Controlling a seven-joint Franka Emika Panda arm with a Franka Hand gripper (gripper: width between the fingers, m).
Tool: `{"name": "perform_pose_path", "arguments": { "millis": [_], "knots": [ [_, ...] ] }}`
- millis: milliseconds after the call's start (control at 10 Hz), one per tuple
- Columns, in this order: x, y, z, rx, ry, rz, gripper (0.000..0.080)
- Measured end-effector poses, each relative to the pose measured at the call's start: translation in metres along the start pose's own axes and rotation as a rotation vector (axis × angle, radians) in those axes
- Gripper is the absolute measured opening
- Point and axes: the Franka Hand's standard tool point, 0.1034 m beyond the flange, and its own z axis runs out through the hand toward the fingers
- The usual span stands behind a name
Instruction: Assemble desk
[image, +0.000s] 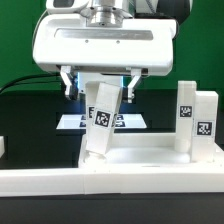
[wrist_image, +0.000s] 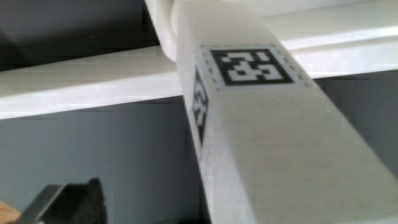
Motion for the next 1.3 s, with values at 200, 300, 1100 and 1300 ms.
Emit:
{"name": "perform_pose_path", "arguments": {
  "millis": [200, 300, 1100, 1300],
  "knots": [
    [-0.001, 0.000, -0.004, 0.015, -0.056, 0.011, 0.0649],
    [0.001, -0.001, -0.012, 0.043, -0.135, 0.033, 0.0649],
    [0.006, -0.010, -0.005, 0.100, -0.528, 0.053, 0.0649],
    [0.000, -0.010, -0.002, 0.095, -0.522, 0.052, 0.0649]
  ]
}}
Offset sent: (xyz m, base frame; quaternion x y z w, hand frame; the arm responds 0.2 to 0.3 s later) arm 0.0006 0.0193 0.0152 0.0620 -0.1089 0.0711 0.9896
